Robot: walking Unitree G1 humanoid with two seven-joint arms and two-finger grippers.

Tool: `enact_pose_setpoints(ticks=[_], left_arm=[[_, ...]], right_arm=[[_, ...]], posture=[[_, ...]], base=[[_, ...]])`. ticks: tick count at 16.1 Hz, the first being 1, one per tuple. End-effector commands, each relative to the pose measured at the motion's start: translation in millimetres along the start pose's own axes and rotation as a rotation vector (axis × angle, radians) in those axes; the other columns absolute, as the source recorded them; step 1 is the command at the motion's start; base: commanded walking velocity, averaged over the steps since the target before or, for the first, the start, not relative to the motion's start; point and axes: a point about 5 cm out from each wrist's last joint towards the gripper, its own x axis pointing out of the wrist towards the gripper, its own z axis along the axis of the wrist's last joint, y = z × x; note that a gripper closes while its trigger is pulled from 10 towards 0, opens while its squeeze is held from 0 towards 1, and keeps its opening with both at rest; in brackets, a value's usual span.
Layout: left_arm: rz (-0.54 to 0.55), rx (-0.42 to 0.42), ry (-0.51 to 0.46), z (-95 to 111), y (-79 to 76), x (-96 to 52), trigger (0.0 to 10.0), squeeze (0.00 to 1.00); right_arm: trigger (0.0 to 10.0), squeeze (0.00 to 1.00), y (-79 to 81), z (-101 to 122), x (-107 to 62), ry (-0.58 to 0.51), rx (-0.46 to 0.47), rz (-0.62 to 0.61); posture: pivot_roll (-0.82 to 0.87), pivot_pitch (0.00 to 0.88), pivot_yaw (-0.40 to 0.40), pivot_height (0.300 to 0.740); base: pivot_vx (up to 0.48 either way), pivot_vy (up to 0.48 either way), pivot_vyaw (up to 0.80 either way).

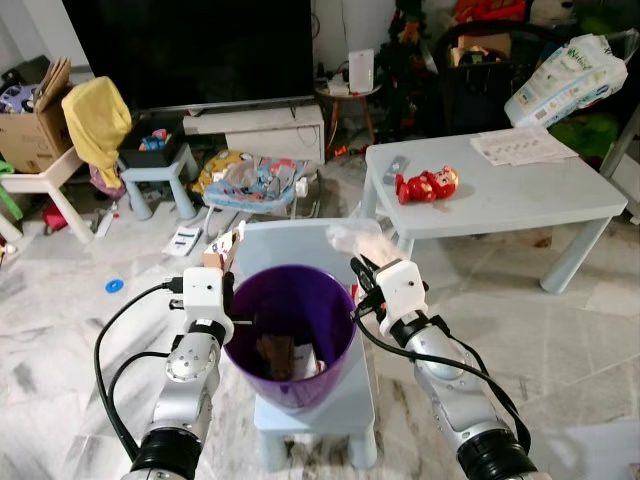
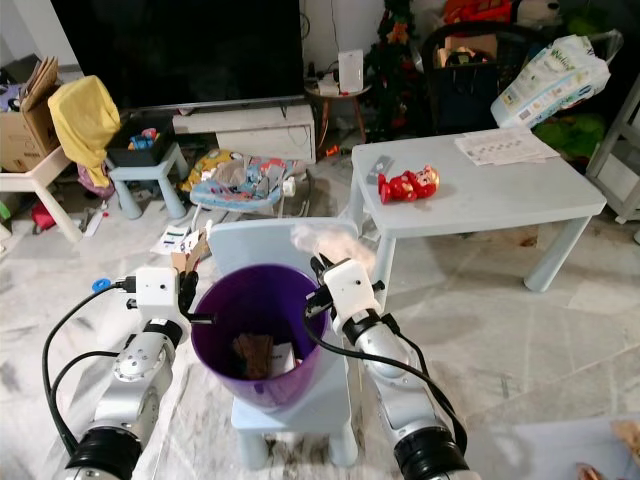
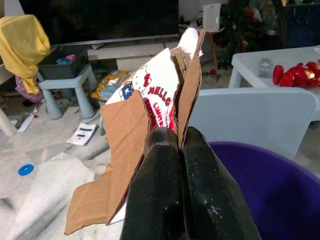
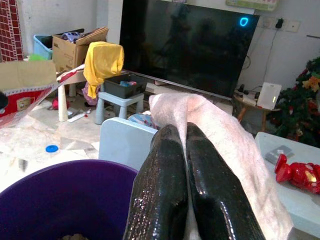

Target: Picking trash to rubbish bin

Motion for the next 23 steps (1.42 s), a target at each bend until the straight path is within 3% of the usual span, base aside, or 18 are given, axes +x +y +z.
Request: enact_pose_setpoints(ticks=[1, 11, 15, 23], left_arm=[[0.0, 0.009, -0.009, 2.0, 0.3, 1.7, 10.0, 0.0], [0.001, 0.012, -0.003, -0.6, 2.6, 0.3, 10.0, 0.0], [-0.019, 0.0, -0.018, -4.0, 5.4, -8.1, 10.0, 0.0], [-0.019, -0.02, 0.003, -3.4, 1.7, -7.0, 10.0, 0.0]], right_arm=[[0.0, 0.0, 1.5, 3.0, 1.2, -0.017, -0.016, 0.011], [0.0, 0.0, -3.7, -1.4, -4.3, -0.013, -0.028, -0.005], [0.0, 0.0, -10.2, -3.7, -8.1, -0.004, -0.038, -0.022], [0.0, 0.0, -21.2, 2.4, -5.1, -0.02, -0.053, -0.025]], posture=[[-0.05, 0.0, 0.027, 0.74], [-0.05, 0.0, 0.03, 0.74], [-0.04, 0.001, 0.027, 0.74], [-0.04, 0.007, 0.029, 0.74]], base=[[0.416, 0.0, 0.0], [0.418, 0.0, 0.0], [0.0, 0.0, 0.0], [0.0, 0.0, 0.0]])
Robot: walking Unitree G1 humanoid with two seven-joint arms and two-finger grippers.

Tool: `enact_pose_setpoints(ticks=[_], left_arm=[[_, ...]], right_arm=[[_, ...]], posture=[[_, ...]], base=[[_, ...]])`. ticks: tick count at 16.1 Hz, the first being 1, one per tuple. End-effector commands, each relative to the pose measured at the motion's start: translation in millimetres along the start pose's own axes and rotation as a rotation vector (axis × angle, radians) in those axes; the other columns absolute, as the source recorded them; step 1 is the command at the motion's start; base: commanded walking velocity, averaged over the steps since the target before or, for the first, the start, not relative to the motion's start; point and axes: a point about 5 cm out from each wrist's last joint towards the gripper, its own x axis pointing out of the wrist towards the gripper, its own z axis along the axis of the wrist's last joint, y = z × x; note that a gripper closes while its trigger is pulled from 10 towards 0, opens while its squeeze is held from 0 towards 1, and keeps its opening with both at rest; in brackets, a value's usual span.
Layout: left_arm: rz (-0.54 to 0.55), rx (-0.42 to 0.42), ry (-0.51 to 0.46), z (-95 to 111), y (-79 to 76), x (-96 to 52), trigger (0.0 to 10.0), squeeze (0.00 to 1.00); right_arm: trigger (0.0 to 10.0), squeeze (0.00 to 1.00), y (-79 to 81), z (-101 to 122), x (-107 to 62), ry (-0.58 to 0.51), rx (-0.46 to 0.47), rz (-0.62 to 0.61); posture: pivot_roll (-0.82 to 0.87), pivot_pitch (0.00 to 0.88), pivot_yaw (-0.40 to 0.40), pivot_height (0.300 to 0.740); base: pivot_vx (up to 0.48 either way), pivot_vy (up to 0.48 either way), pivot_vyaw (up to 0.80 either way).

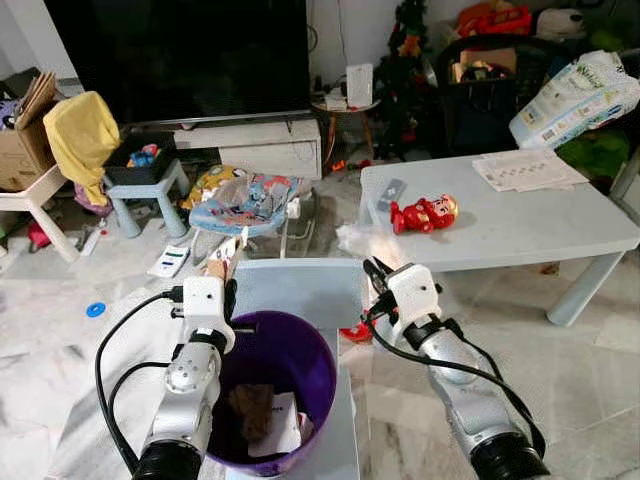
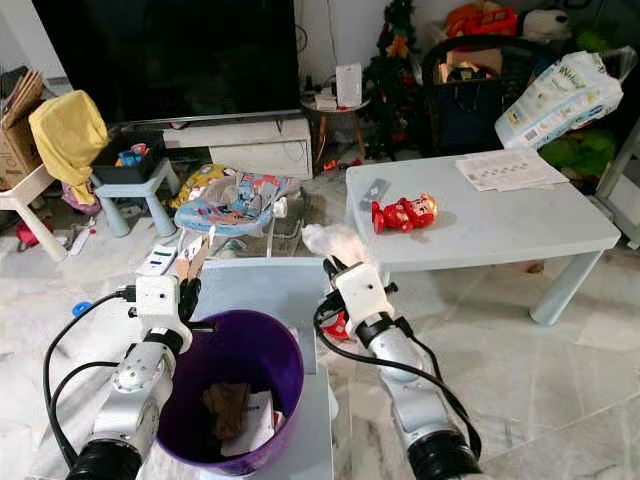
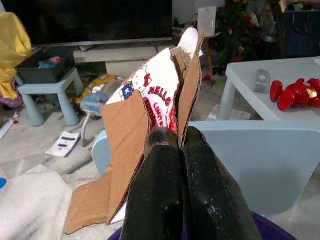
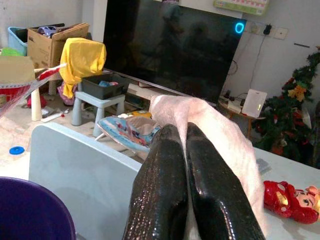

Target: Picking trash to rubbish bin

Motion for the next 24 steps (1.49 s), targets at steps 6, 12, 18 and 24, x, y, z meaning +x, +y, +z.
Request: enact_pose_setpoints(ticks=[6, 12, 18, 24], left_arm=[[-0.224, -0.126, 0.424, -51.0, -32.7, -9.2, 10.0, 0.0], [-0.279, -0.102, 0.588, -62.6, -35.6, -16.1, 10.0, 1.0], [-0.172, 0.135, 0.315, -37.6, -3.7, -27.7, 10.0, 1.0], [-0.212, 0.2, 0.083, 4.2, 13.9, -76.7, 10.0, 1.0]], right_arm=[[0.0, 0.0, -14.2, 9.0, 4.4, -0.019, -0.023, -0.001], [0.0, 0.0, -16.2, 8.2, 3.0, -0.013, -0.029, 0.003], [0.0, 0.0, -12.4, 7.3, 5.9, -0.007, -0.004, 0.035], [0.0, 0.0, 24.6, 0.1, 25.7, 0.056, 0.084, 0.216]], posture=[[-0.06, 0.012, 0.024, 0.74], [-0.06, 0.015, 0.031, 0.74], [-0.02, 0.018, 0.025, 0.74], [0.06, 0.018, 0.026, 0.74]], base=[[0.0, 0.0, 0.0], [0.0, 0.0, 0.0], [0.0, 0.0, 0.0], [0.0, 0.0, 0.0]])
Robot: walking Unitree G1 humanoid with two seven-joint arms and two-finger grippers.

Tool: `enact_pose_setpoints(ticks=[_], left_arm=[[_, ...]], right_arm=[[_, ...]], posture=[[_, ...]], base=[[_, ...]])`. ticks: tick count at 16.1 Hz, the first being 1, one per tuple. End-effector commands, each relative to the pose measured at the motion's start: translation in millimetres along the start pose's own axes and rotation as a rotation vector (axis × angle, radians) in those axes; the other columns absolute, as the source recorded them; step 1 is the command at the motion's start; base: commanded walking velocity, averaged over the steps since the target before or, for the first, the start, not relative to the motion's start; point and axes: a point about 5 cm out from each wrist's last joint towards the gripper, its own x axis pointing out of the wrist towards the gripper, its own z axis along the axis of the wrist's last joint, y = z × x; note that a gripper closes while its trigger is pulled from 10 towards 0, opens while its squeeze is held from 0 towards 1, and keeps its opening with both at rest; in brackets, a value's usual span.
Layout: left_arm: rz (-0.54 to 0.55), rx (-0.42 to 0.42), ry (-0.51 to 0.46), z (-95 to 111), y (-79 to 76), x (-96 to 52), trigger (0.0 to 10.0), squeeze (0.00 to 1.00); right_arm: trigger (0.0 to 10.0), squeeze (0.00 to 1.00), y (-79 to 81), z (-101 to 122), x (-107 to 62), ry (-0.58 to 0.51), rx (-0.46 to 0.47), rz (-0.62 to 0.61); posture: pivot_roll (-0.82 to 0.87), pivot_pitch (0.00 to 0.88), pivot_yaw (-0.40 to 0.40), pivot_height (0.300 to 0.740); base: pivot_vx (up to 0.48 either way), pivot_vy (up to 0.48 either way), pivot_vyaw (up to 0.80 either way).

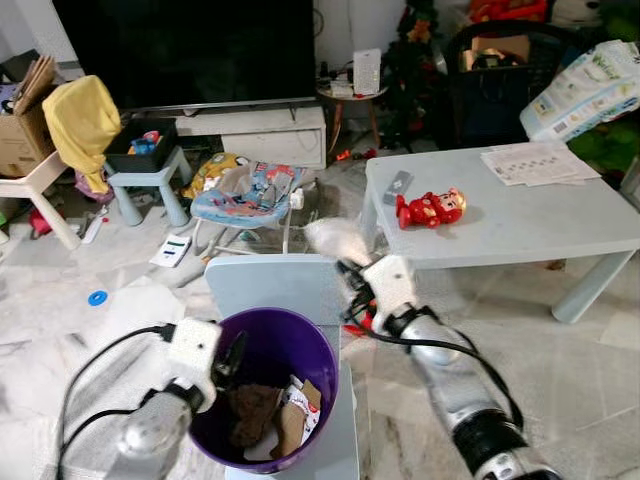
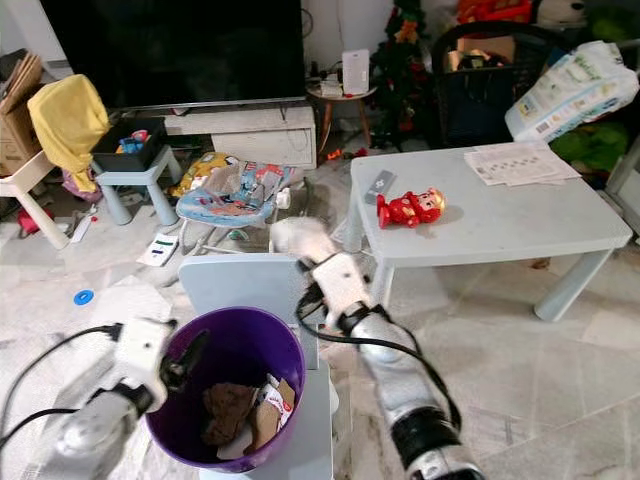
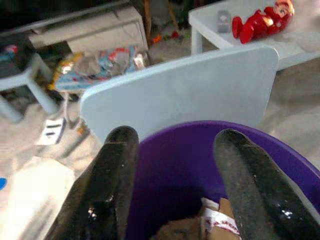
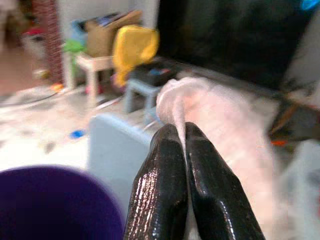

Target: Picking trash to rubbish bin

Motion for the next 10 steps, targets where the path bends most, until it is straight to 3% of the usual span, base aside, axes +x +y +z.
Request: enact_pose_setpoints(ticks=[1, 3, 5, 7, 8, 9, 10], left_arm=[[0.014, 0.012, 0.002, 0.5, 4.6, -8.6, 10.0, 1.0], [0.038, -0.01, 0.029, -3.4, 7.3, -13.8, 10.0, 1.0], [0.017, -0.086, 0.084, -12.3, 4.6, -20.8, 10.0, 1.0], [0.022, -0.147, 0.159, -34.6, 5.4, -33.1, 10.0, 0.76], [0.032, -0.159, 0.193, -48.5, 6.7, -35.0, 10.0, 0.58], [0.045, -0.175, 0.245, -71.0, 7.9, -37.7, 10.0, 0.17], [0.056, -0.198, 0.269, -79.9, 7.7, -39.3, 10.0, 0.0]], right_arm=[[0.0, 0.0, 12.7, -8.5, 4.5, 0.056, 0.056, 0.093], [0.0, 0.0, 39.7, -21.7, 3.6, 0.126, 0.141, 0.283], [0.0, 0.0, 58.0, -37.4, -6.1, 0.216, 0.145, 0.448], [0.0, 0.0, 60.5, -49.2, -12.1, 0.29, 0.121, 0.471], [0.0, 0.0, 60.1, -51.6, -12.9, 0.304, 0.134, 0.464], [0.0, 0.0, 60.1, -53.8, -13.3, 0.325, 0.152, 0.476], [0.0, 0.0, 58.8, -55.7, -13.5, 0.349, 0.14, 0.492]], posture=[[0.07, 0.016, 0.026, 0.74], [0.08, 0.013, 0.025, 0.74], [0.09, 0.007, 0.028, 0.74], [0.1, 0.01, 0.027, 0.74], [0.1, 0.01, 0.027, 0.74], [0.1, 0.01, 0.027, 0.74], [0.1, 0.01, 0.029, 0.74]], base=[[0.0, 0.0, 0.0], [0.0, 0.0, 0.0], [0.0, 0.0, 0.0], [0.0, 0.0, 0.0], [0.0, 0.0, 0.0], [0.0, 0.0, 0.0], [0.0, 0.0, 0.0]])
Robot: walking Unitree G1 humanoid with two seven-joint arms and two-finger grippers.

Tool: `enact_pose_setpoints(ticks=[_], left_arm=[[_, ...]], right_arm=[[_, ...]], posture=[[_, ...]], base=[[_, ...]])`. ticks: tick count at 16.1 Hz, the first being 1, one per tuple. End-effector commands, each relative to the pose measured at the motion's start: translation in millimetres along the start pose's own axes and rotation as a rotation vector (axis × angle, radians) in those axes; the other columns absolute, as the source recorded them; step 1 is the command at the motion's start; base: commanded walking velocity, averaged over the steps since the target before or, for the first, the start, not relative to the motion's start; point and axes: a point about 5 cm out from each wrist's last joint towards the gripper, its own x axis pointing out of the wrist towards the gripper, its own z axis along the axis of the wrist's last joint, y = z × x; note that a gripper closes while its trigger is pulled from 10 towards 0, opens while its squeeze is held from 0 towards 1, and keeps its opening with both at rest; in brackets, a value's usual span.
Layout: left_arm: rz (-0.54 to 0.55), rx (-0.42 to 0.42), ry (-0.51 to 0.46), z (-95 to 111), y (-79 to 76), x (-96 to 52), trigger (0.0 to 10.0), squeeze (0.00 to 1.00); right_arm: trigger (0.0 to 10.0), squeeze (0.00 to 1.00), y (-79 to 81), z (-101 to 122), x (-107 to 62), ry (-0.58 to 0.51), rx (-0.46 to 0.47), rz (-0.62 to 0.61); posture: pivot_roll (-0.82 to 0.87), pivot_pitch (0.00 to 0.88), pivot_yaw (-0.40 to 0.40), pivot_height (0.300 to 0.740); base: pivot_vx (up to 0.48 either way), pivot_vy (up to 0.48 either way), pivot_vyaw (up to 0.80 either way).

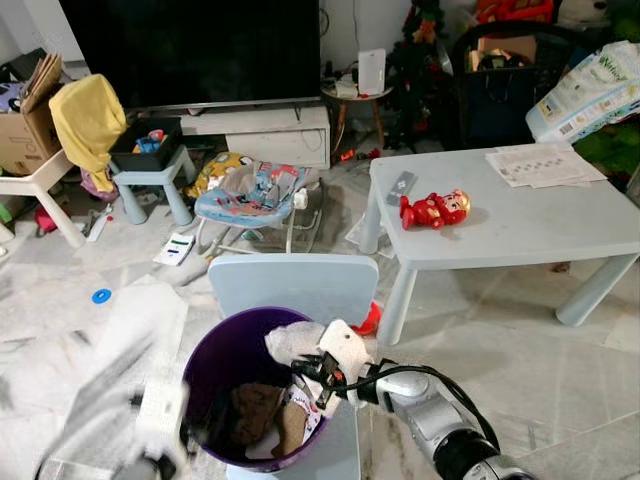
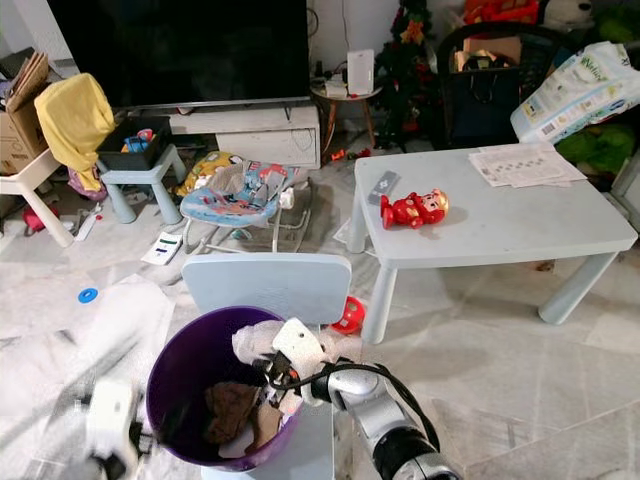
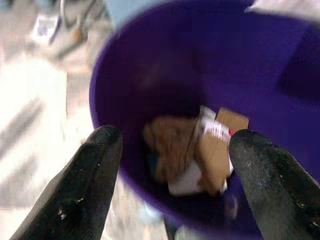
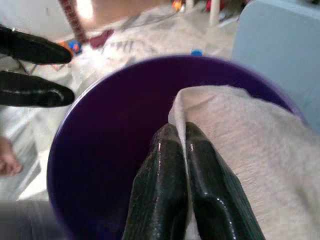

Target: Picking trash to rubbish bin

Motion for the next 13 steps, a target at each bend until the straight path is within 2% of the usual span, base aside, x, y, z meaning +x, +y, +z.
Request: enact_pose_setpoints(ticks=[1, 2, 3, 4, 5, 6, 7, 13], left_arm=[[0.005, -0.01, -0.027, 4.5, 2.7, 1.7, 10.0, 0.0], [-0.005, -0.008, -0.025, 4.3, 1.7, 3.3, 10.0, 0.0], [-0.013, -0.007, -0.015, 2.1, 0.9, 5.2, 10.0, 0.0], [-0.014, -0.007, -0.014, 2.0, 1.1, 5.2, 10.0, 0.0], [-0.011, -0.005, -0.033, 7.1, 0.8, 1.1, 10.0, 0.0], [-0.012, -0.004, -0.046, 7.5, 1.0, 1.1, 10.0, 0.0], [-0.014, -0.003, -0.055, 7.6, 0.9, 1.0, 10.0, 0.0], [-0.02, 0.0, -0.064, 7.5, -1.0, 0.5, 10.0, 0.0]], right_arm=[[0.0, 0.0, -2.6, 3.2, 1.8, 0.021, -0.007, 0.016], [0.0, 0.0, -4.2, 2.8, 1.5, 0.025, 0.015, 0.006], [1.8, 1.0, -4.0, 1.6, 1.3, 0.023, 0.049, 0.022], [1.8, 1.0, -3.5, 1.5, 1.2, 0.021, 0.053, 0.032], [4.2, 1.0, -3.2, 0.3, 0.6, 0.029, 0.059, 0.046], [5.9, 1.0, -2.4, -0.9, 0.1, 0.036, 0.08, 0.07], [10.0, 1.0, -2.0, -0.5, -0.2, 0.042, 0.067, 0.094], [10.0, 1.0, 3.1, 2.2, -4.0, 0.026, 0.089, 0.241]], posture=[[0.1, 0.009, 0.027, 0.74], [0.1, 0.009, 0.026, 0.74], [0.1, 0.008, 0.026, 0.74], [0.1, 0.008, 0.026, 0.74], [0.1, 0.009, 0.025, 0.74], [0.1, 0.009, 0.025, 0.74], [0.1, 0.011, 0.025, 0.74], [0.1, 0.007, 0.023, 0.74]], base=[[0.0, 0.0, 0.0], [0.0, 0.0, 0.0], [0.0, 0.0, 0.0], [0.0, 0.0, 0.0], [0.0, 0.0, 0.0], [0.0, 0.0, 0.0], [0.0, 0.0, 0.0], [0.0, 0.0, 0.0]])
